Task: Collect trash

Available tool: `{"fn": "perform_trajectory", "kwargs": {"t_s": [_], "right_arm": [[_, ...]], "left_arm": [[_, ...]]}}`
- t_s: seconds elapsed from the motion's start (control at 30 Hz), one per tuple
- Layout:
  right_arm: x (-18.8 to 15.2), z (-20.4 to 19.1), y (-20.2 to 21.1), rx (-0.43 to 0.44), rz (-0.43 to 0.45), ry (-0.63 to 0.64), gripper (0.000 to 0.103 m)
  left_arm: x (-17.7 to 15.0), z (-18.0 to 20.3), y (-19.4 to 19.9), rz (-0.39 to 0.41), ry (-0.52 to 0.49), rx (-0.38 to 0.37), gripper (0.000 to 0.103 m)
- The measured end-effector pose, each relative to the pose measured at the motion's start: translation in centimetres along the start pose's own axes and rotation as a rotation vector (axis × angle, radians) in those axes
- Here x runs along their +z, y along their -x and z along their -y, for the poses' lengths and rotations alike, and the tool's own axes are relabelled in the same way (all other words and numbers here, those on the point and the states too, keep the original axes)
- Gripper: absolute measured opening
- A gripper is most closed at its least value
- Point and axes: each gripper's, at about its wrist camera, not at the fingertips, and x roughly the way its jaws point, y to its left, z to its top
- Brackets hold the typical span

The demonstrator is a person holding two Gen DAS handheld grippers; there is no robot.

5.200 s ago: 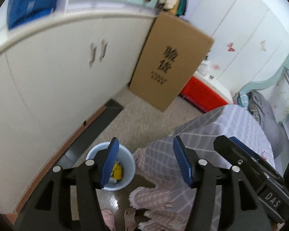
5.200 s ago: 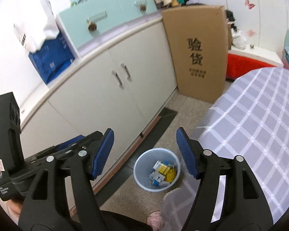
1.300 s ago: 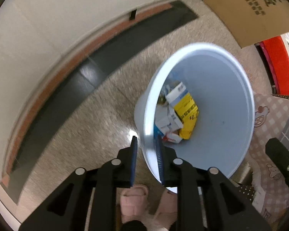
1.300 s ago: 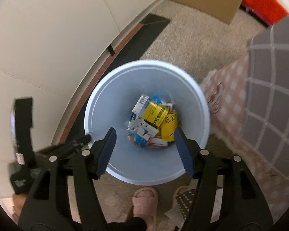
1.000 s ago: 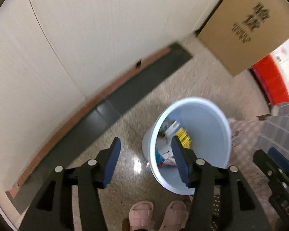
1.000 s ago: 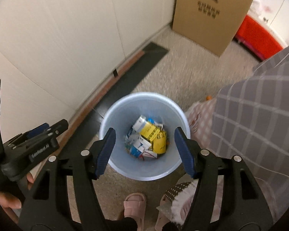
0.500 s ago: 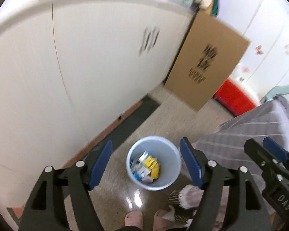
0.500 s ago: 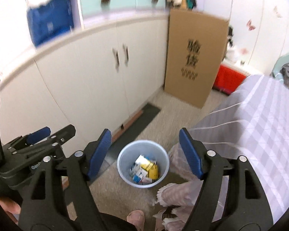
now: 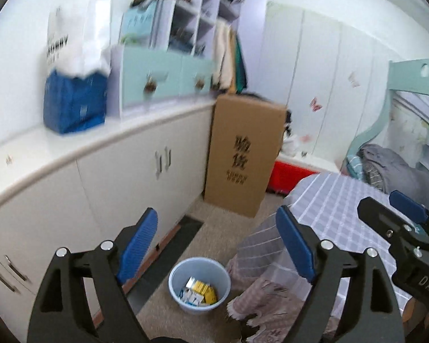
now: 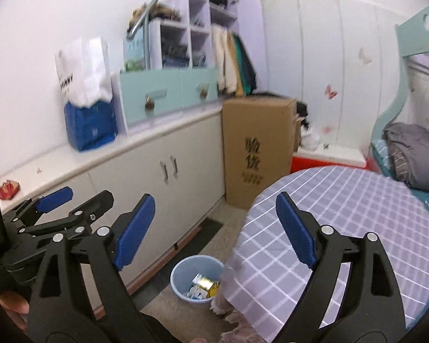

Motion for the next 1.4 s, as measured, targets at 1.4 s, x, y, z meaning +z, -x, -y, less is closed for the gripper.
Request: {"fn": "perform_trajectory", "kwargs": {"t_s": [1.4], "right_arm": [[-3.9, 6.5, 12.1, -0.105, 0.144, -0.074, 0.093]], "left_arm": [[-2.5, 10.9, 11.4, 0.185, -0.174, -0.058, 0.097]]}}
